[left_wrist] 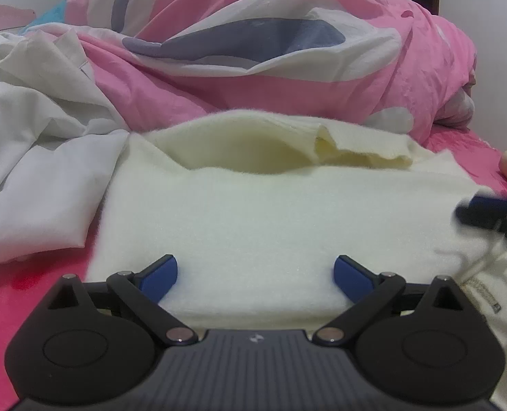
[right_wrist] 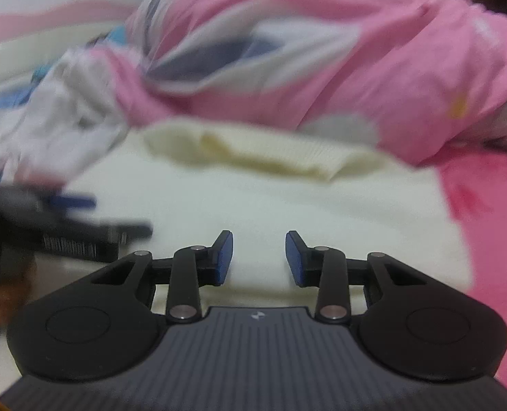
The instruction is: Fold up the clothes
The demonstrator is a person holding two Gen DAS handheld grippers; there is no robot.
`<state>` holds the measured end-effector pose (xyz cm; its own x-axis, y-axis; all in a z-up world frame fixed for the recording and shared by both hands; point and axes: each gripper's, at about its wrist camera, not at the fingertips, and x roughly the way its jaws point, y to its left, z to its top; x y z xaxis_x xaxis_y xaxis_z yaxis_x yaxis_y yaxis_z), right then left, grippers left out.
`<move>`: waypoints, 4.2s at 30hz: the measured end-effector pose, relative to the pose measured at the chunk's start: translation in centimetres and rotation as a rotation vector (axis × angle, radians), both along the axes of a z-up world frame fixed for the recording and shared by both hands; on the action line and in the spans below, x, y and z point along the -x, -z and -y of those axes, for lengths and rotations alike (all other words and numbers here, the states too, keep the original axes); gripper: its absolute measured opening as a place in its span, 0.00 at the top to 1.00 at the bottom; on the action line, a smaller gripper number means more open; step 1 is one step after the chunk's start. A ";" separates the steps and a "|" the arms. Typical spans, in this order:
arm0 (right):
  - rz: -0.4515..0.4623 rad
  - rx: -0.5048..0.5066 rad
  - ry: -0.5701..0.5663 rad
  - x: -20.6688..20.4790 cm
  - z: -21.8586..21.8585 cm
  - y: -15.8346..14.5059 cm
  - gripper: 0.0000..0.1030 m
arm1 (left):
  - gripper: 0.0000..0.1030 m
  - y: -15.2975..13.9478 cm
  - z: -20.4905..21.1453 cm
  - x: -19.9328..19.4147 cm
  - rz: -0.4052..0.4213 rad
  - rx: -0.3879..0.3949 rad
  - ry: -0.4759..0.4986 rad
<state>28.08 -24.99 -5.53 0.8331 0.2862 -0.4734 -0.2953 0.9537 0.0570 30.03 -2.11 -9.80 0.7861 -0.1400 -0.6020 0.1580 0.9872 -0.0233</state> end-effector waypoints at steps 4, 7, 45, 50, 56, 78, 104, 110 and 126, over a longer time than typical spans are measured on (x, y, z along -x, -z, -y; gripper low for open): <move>-0.053 0.048 0.118 -1.5 1.5 1.1 0.58 | 0.04 0.1 0.0 0.0 0.001 0.003 0.002; -0.089 0.068 0.127 -1.9 2.2 3.7 0.55 | 0.04 0.1 0.0 0.1 0.005 0.003 0.001; -0.069 0.021 0.247 -4.0 6.0 4.7 0.50 | 0.03 0.2 0.0 0.1 0.004 0.002 -0.002; -0.068 0.019 0.246 -4.0 6.0 4.8 0.50 | 0.03 0.3 0.1 0.1 0.004 -0.001 -0.002; -0.068 0.015 0.246 -4.0 6.0 4.8 0.49 | 0.03 0.3 0.1 0.1 0.004 -0.003 -0.003; -0.003 -0.249 0.203 -2.1 11.3 2.9 0.35 | 0.03 0.2 0.1 0.1 0.000 -0.011 -0.003; -0.090 0.053 0.067 -1.3 6.6 3.2 0.37 | 0.03 -1.1 0.6 0.1 -0.045 -0.046 -0.014; -0.089 0.051 0.068 -1.2 6.8 3.6 0.37 | 0.03 -3.8 2.7 0.5 -0.006 -0.050 0.032; -0.043 -0.007 0.037 -4.3 5.0 -0.3 0.37 | 0.00 -1.2 5.7 -0.5 -0.063 -0.092 0.059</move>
